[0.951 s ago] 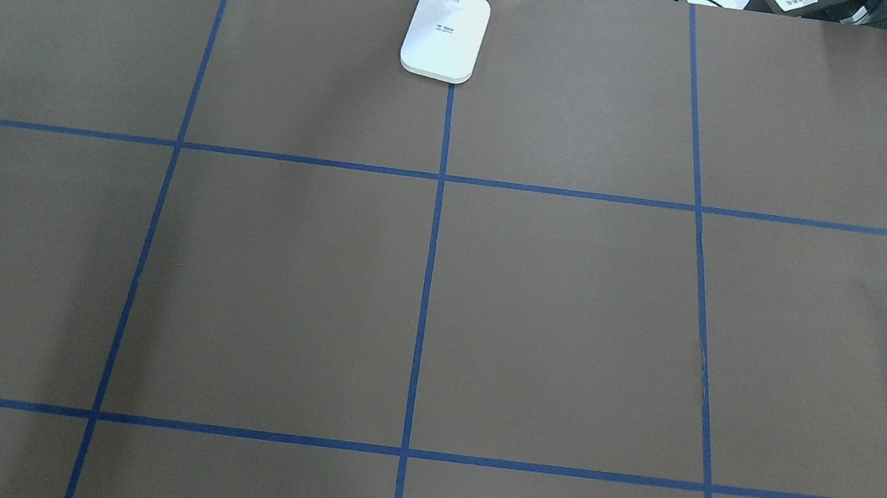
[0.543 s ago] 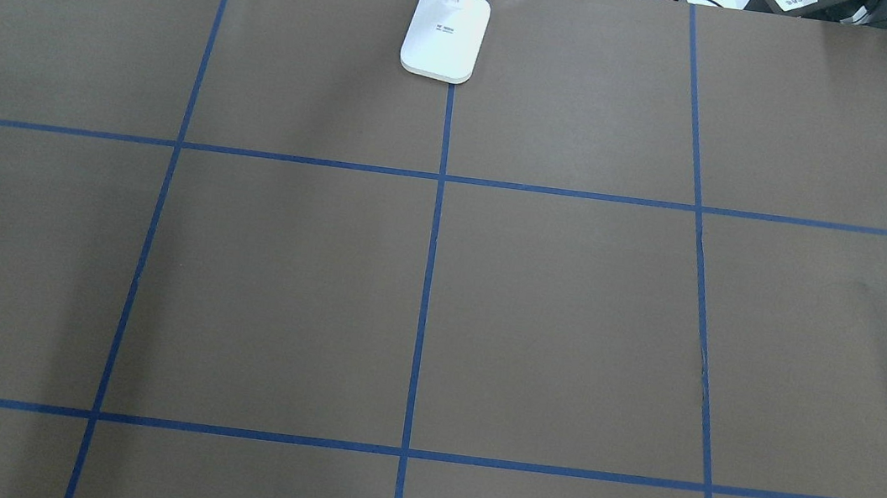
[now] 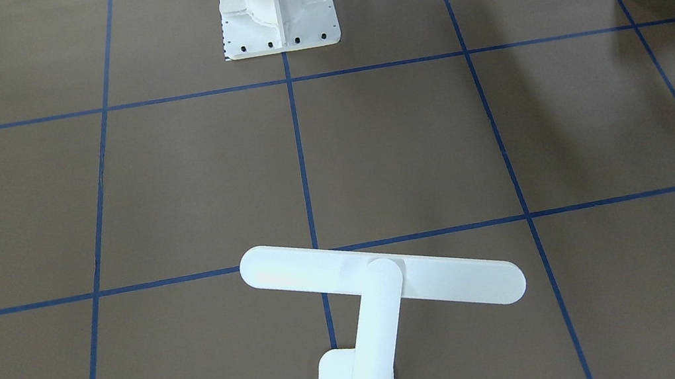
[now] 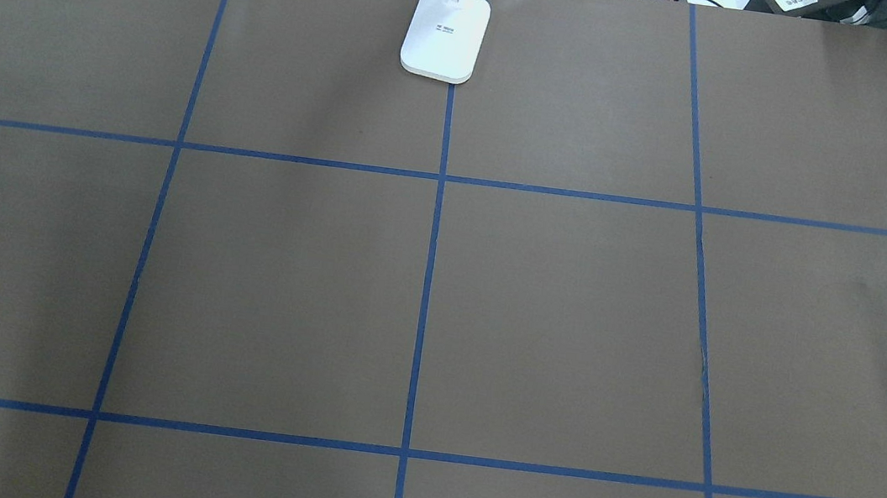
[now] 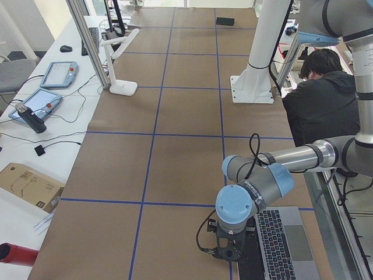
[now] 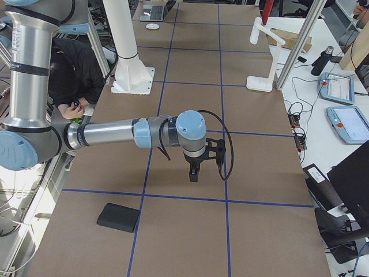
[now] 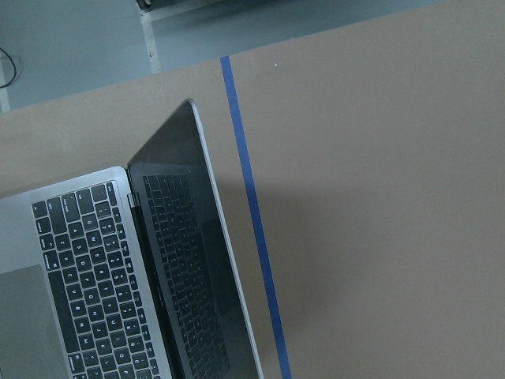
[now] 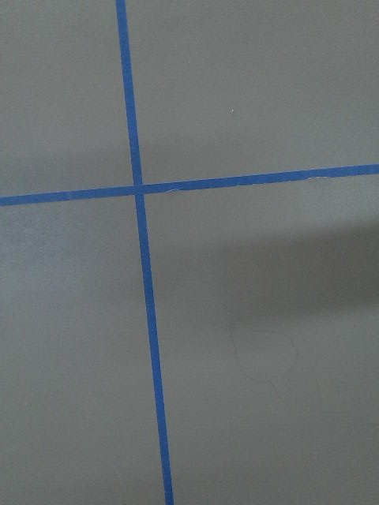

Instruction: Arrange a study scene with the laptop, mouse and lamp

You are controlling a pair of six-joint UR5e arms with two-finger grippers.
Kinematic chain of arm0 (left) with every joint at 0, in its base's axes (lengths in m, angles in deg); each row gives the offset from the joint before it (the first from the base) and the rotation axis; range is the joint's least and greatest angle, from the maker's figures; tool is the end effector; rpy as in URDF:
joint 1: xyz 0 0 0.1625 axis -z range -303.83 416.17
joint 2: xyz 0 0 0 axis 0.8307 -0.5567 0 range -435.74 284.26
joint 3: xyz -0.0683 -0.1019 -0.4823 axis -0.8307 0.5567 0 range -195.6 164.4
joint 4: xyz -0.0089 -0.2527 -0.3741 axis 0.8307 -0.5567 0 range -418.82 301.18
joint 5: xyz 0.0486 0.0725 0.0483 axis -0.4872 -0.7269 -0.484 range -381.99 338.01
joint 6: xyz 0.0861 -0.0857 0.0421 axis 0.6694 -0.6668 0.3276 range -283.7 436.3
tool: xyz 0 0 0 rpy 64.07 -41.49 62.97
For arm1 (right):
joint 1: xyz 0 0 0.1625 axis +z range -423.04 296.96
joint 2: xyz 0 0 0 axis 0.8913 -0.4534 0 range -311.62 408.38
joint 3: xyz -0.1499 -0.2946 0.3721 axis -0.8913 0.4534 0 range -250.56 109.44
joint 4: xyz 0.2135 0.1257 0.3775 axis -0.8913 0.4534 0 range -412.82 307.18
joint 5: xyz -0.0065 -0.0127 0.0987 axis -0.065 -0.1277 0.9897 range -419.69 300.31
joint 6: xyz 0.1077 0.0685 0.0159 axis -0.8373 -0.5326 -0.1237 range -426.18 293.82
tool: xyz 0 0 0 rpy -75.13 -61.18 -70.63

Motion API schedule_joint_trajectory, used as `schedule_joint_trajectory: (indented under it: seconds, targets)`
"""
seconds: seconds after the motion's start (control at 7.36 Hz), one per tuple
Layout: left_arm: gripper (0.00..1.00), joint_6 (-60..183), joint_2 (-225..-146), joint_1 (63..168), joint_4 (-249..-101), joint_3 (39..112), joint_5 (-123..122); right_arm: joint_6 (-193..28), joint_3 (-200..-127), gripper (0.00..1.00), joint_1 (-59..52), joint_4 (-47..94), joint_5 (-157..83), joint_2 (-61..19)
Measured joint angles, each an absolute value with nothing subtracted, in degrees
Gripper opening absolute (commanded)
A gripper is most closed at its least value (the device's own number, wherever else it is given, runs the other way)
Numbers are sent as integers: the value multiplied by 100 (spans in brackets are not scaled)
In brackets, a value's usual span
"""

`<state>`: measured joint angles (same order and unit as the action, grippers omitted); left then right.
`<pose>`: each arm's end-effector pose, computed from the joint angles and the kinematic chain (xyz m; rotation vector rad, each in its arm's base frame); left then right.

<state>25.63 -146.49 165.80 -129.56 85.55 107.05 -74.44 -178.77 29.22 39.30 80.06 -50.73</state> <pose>-0.1521 -0.2705 0.8276 -0.6707 0.5632 -1.3166 0.0530 -0.4545 0.6562 0.0685 -0.8723 0.1189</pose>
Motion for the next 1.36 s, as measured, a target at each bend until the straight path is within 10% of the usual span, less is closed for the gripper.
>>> schedule_joint_trajectory:
  seconds: [1.36]
  targets:
    - [100, 2550, -14637, 16515, -13831, 7138, 11581, -7456, -17944, 99, 2925, 3929, 8214, -5137]
